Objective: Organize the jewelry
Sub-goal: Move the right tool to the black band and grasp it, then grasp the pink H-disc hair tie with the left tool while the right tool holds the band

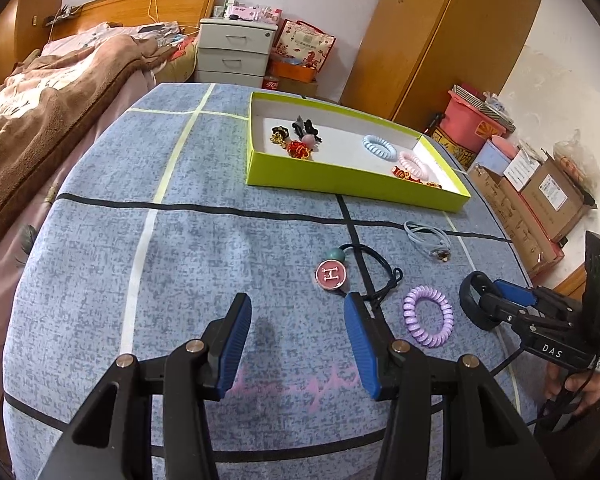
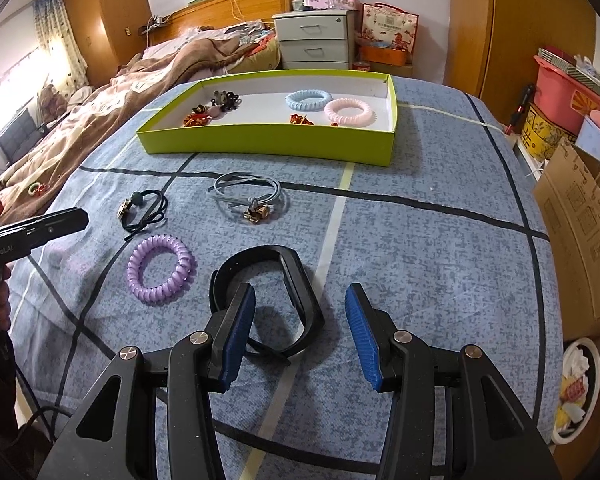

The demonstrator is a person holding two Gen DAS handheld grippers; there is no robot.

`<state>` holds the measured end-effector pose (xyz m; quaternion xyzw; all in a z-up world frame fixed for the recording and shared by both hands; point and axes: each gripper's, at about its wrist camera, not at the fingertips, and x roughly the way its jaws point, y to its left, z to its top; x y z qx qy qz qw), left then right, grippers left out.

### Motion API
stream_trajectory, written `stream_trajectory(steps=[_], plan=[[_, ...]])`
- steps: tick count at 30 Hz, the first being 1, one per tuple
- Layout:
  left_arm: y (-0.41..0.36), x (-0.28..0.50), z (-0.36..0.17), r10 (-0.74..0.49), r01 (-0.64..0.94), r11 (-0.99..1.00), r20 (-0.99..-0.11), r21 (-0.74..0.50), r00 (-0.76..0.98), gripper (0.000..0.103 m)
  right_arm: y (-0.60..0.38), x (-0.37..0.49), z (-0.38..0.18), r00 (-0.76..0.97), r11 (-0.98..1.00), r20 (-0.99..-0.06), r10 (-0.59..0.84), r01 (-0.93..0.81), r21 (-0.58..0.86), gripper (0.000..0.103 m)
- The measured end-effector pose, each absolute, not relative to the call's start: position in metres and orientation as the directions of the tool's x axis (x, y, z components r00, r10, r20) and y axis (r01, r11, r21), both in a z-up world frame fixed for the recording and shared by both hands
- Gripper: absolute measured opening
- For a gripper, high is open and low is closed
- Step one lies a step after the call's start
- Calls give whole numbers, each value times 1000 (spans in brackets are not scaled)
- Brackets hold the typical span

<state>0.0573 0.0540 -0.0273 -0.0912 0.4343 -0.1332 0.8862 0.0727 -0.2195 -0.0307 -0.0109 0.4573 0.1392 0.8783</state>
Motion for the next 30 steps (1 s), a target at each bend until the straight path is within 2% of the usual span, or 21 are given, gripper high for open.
stream_trajectory(steps=[2,3,4,11,12,25,30], plan=[[53,56,-28,-317,162,947,-745,-276,586,50,-220,72,-30,546,962,-805,232,-251,107,40],[53,56,-29,-320,163,947,-747,-278,583,50,-221,73,-31,544,962,-806,232,-250,108,30],[53,57,-29,-319,161,947,-748,-278,582,50,-221,73,-31,543,963,-807,231,-248,109,26],[47,59,-33,-323,170,946,-758,-276,566,50,-224,72,-31,548,964,-802,237,-236,124,19],[47,59,-33,-325,174,945,-757,-276,567,50,-225,72,-31,551,966,-802,232,-230,121,14],[29,75,-34,-295,169,955,-769,-242,568,50,-238,65,-25,581,969,-778,240,-185,161,13],[18,83,-37,-252,172,967,-781,-187,572,50,-241,66,-24,585,970,-775,241,-174,171,13]])
